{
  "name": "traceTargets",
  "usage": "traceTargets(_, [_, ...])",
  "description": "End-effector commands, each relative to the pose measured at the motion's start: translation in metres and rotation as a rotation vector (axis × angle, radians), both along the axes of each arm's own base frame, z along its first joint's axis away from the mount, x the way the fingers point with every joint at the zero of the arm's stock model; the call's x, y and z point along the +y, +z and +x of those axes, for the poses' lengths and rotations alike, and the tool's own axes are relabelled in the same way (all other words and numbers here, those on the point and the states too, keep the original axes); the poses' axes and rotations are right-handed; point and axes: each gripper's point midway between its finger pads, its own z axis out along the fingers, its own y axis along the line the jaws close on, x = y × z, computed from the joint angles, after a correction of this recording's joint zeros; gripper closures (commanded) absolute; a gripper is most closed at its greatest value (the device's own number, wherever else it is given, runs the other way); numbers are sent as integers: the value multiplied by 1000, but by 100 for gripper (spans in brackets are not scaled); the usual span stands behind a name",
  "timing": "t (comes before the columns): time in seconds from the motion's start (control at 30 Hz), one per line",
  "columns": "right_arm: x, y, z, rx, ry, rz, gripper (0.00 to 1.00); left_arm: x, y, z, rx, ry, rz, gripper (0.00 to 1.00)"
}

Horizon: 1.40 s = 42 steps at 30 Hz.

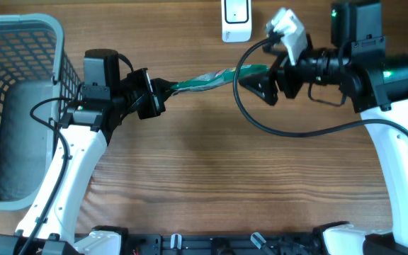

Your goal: Scan the item barcode

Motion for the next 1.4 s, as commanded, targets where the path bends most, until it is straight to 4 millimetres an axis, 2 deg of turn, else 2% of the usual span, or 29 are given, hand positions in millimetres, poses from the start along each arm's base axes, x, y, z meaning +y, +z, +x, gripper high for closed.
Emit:
traceTargets(0.0, [8,35,-2,-177,31,18,0,6,-9,-2,47,37,20,96])
traceTargets(0.1, [15,37,7,-245,6,-30,0,19,-26,-7,77,67,121,96])
traceTargets(0.2, [29,10,12,-221,-30,-156,0,35,-43,-12,74,62,269,96])
traceTargets(0.33, [47,-33,4,-141,13,-295,0,47,-48,-9,-8,7,405,96])
traceTargets(0.43, [53,-54,-2,-80,35,-343,0,55,-50,-7,-52,-22,488,96])
traceTargets(0.63, [66,-69,-6,-33,30,-366,1,72,-54,-1,-89,-19,616,96])
traceTargets(0.73, [74,-74,-10,-38,44,-390,0,76,-54,0,-93,-7,639,96])
traceTargets(0.87, [81,-94,-7,-36,37,-470,0,80,-53,3,-100,11,660,96])
traceTargets(1.0, [95,-108,-11,4,57,-472,0,87,-54,5,-97,35,695,96])
traceTargets(1.37, [115,-149,-3,62,77,-506,0,77,-49,7,-125,10,641,96])
